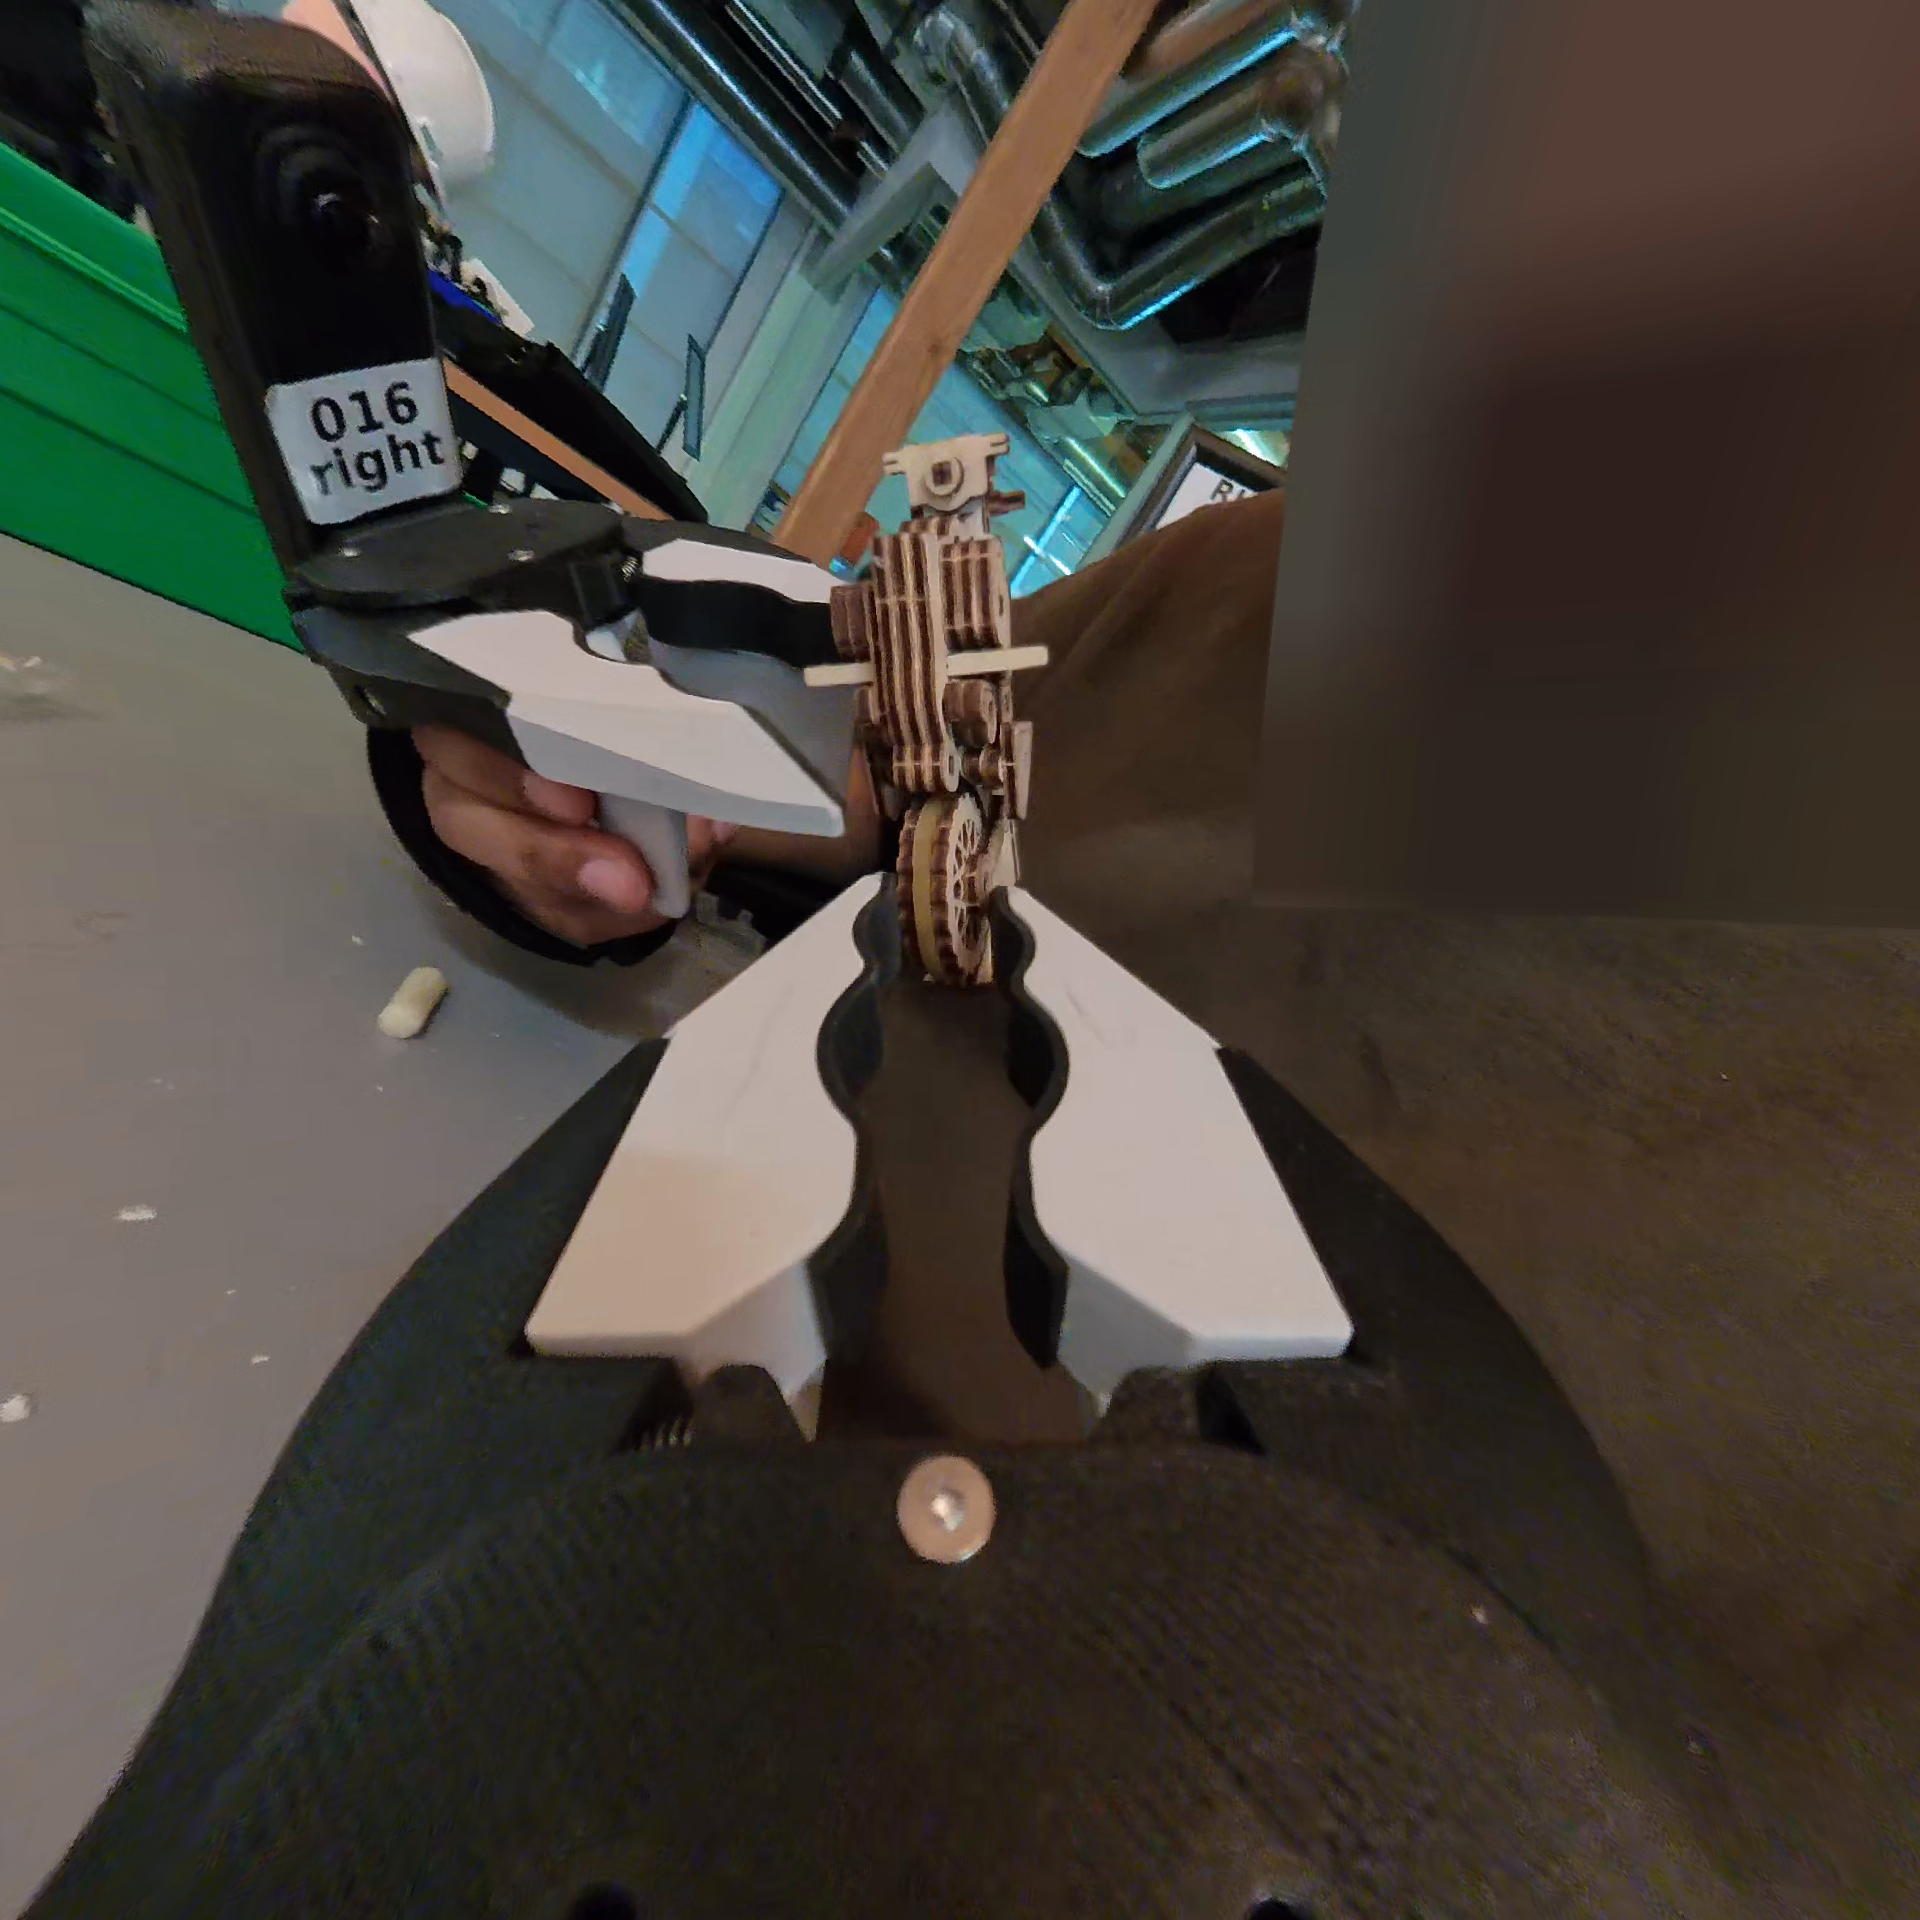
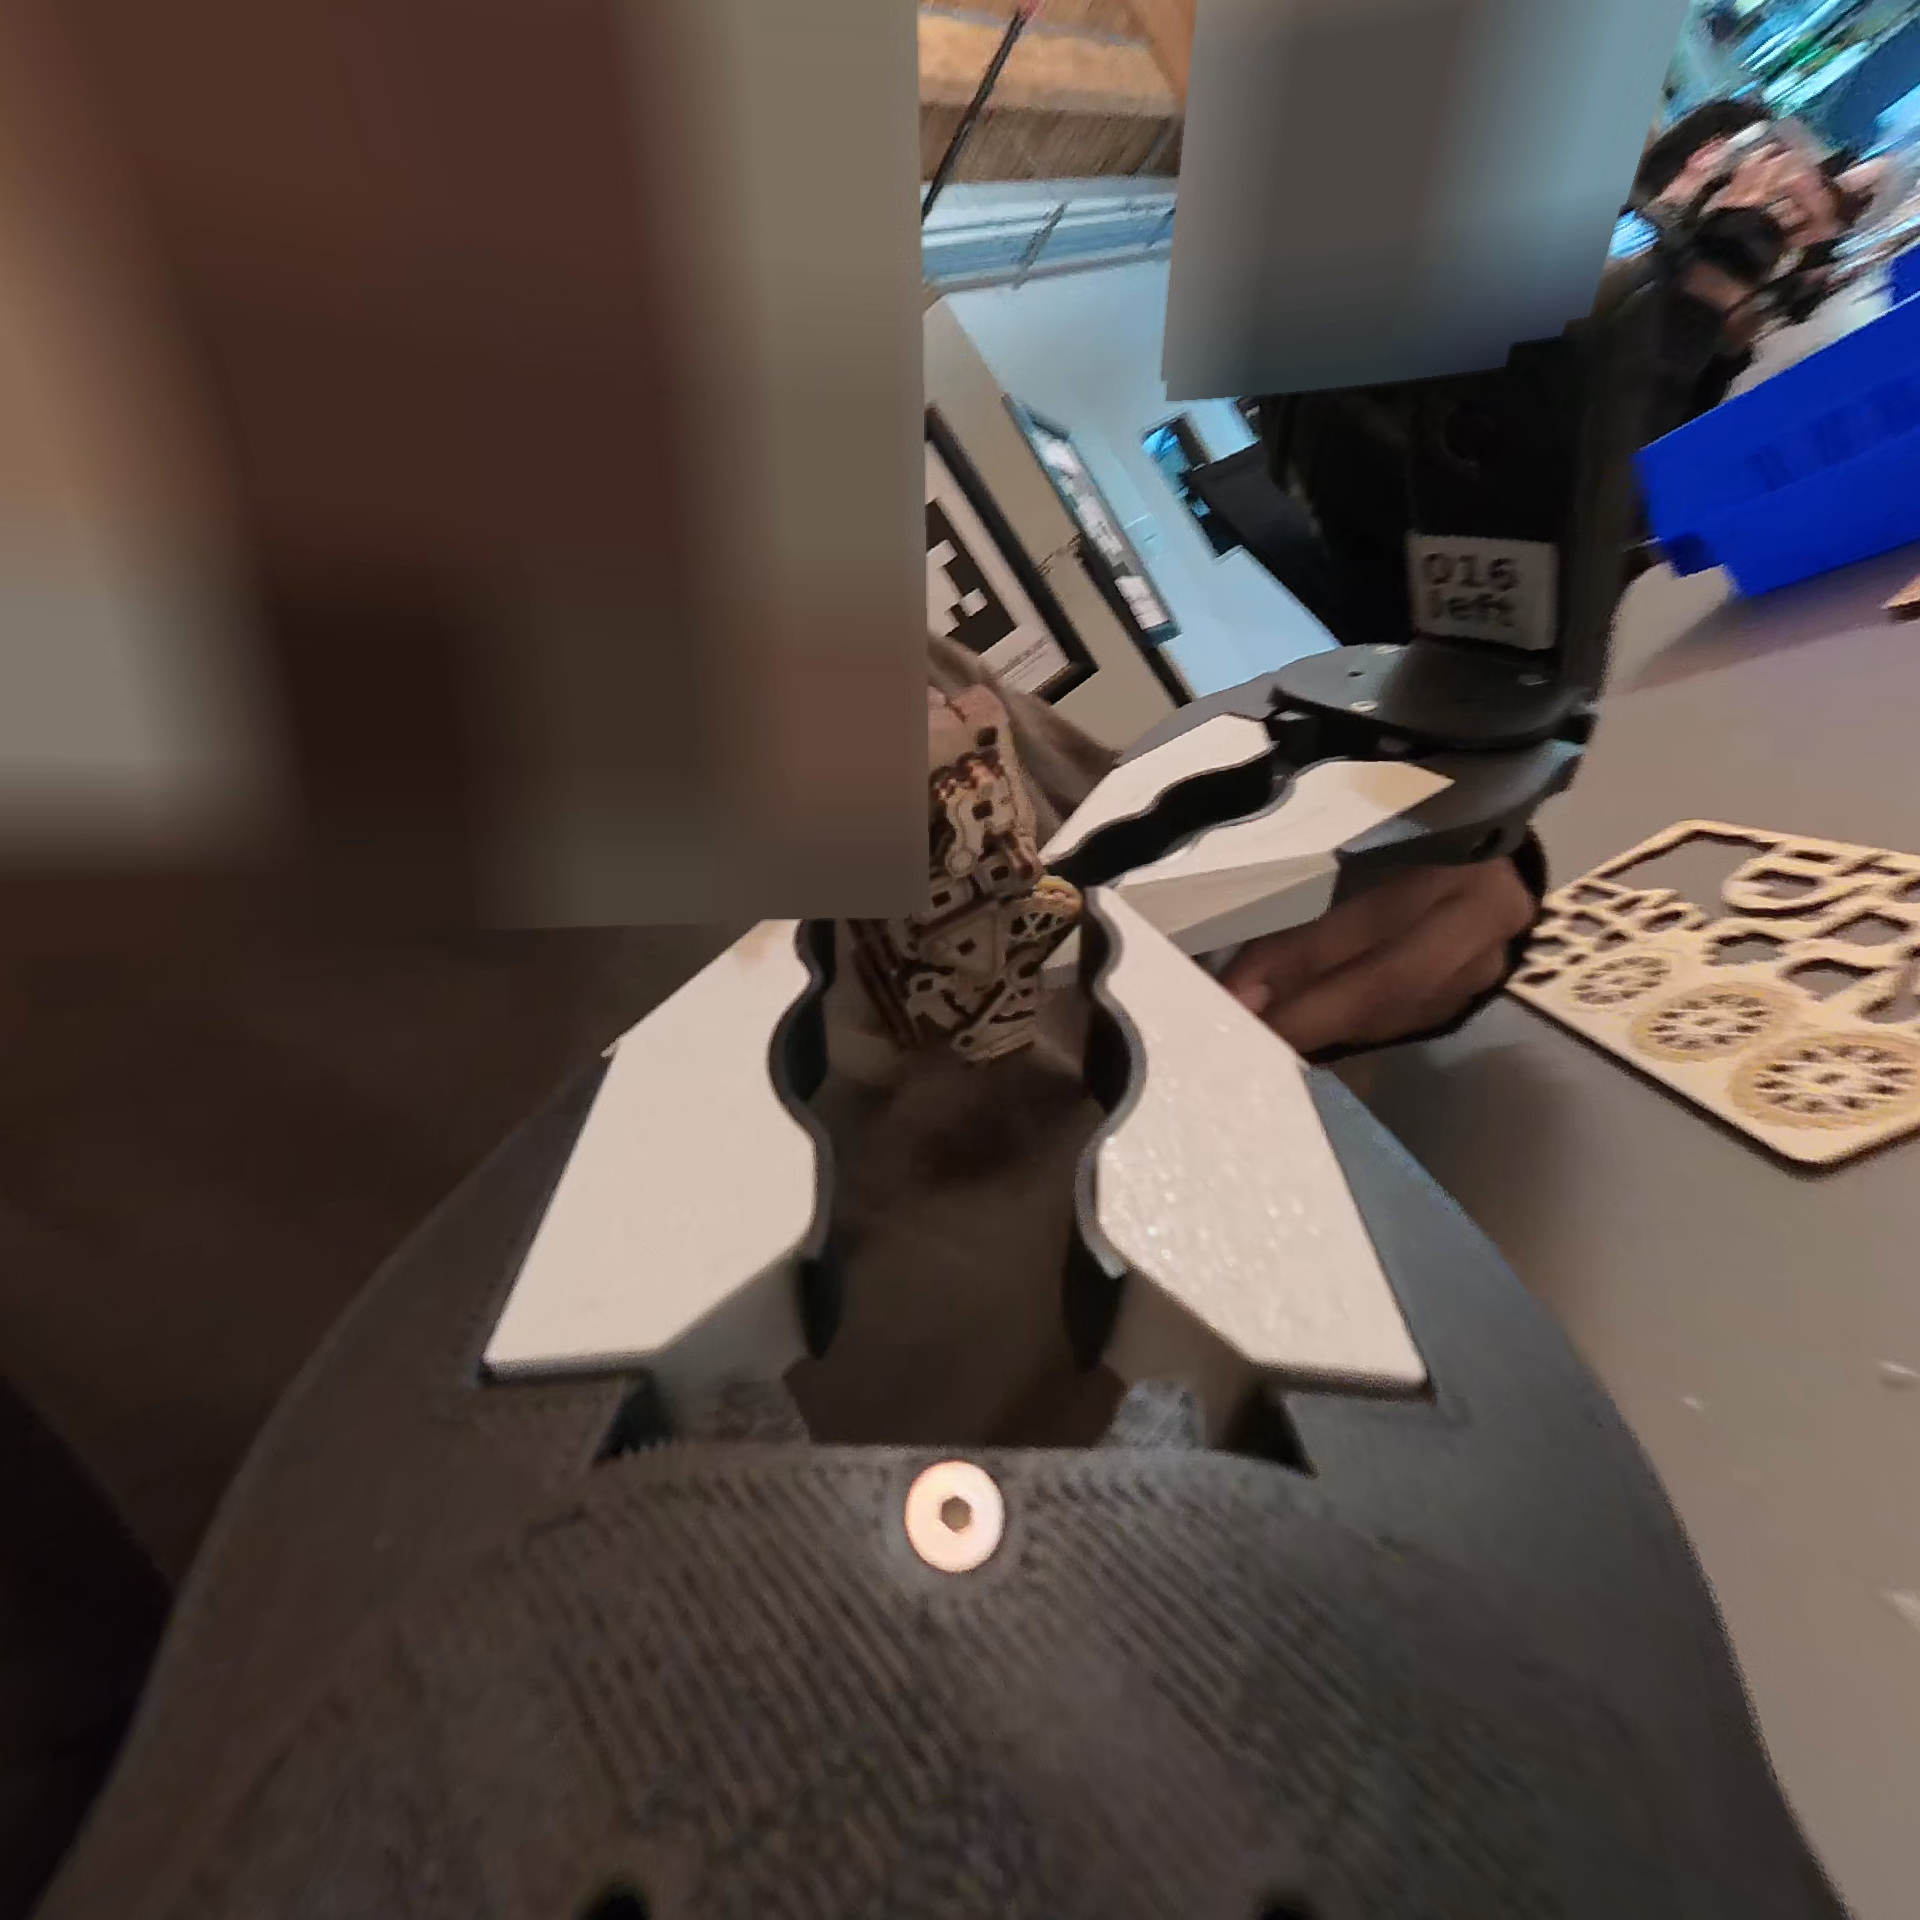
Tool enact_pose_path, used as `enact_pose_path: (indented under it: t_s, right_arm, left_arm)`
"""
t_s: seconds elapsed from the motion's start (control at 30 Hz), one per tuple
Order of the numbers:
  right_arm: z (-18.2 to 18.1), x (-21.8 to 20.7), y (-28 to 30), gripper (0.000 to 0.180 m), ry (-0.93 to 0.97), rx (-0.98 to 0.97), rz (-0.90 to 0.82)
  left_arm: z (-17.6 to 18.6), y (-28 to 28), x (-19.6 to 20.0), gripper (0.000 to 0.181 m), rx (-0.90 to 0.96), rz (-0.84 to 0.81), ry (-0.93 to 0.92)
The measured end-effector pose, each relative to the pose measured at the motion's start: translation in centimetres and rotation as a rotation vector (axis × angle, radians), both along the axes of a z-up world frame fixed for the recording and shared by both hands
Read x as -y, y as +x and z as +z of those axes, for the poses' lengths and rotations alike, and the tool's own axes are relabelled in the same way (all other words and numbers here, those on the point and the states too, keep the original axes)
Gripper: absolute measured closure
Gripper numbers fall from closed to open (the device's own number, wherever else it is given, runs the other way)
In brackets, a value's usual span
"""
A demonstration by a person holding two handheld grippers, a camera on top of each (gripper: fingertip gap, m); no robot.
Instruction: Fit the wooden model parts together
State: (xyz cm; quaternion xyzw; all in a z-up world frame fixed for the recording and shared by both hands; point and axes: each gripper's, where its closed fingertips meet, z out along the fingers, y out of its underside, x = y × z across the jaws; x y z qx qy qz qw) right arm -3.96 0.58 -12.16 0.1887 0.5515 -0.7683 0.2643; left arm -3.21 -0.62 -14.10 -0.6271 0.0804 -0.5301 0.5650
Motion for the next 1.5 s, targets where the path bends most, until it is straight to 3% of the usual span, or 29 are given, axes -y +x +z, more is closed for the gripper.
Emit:
enact_pose_path:
  t_s: [0.27,0.4,0.53,0.67,0.77,1.17,1.5]
  right_arm:
    - [-0.7,-1.7,-3.1,0.118,0.021,0.068,-0.179]
    - [-1.5,-4.1,-6.1,0.125,0.01,0.149,-0.357]
    - [-2.3,-5.0,-7.1,0.13,0.117,0.079,-0.49]
    - [-2.8,-3.8,-6.8,0.132,0.181,0.045,-0.479]
    - [-3.1,-3.2,-6.6,0.147,0.184,0.07,-0.453]
    - [-2.6,-3.2,-6.0,0.152,0.211,-0.014,-0.454]
    - [-1.8,-2.4,-4.2,0.152,0.394,-0.421,-0.517]
  left_arm:
    - [0.5,-2.9,-1.2,0.167,-0.015,0.201,0.033]
    - [0.9,-6.2,-1.9,0.169,0.007,0.385,0.045]
    - [0.6,-7.8,-2.2,0.168,-0.008,0.484,0.033]
    - [0.3,-7.9,-2.5,0.168,-0.018,0.513,0.018]
    - [-0.1,-7.6,-2.7,0.168,-0.048,0.512,0.003]
    - [-0.3,-6.9,-2.8,0.167,-0.149,0.514,0.028]
    - [-2.1,-4.5,-3.0,0.15,-0.442,0.486,0.066]
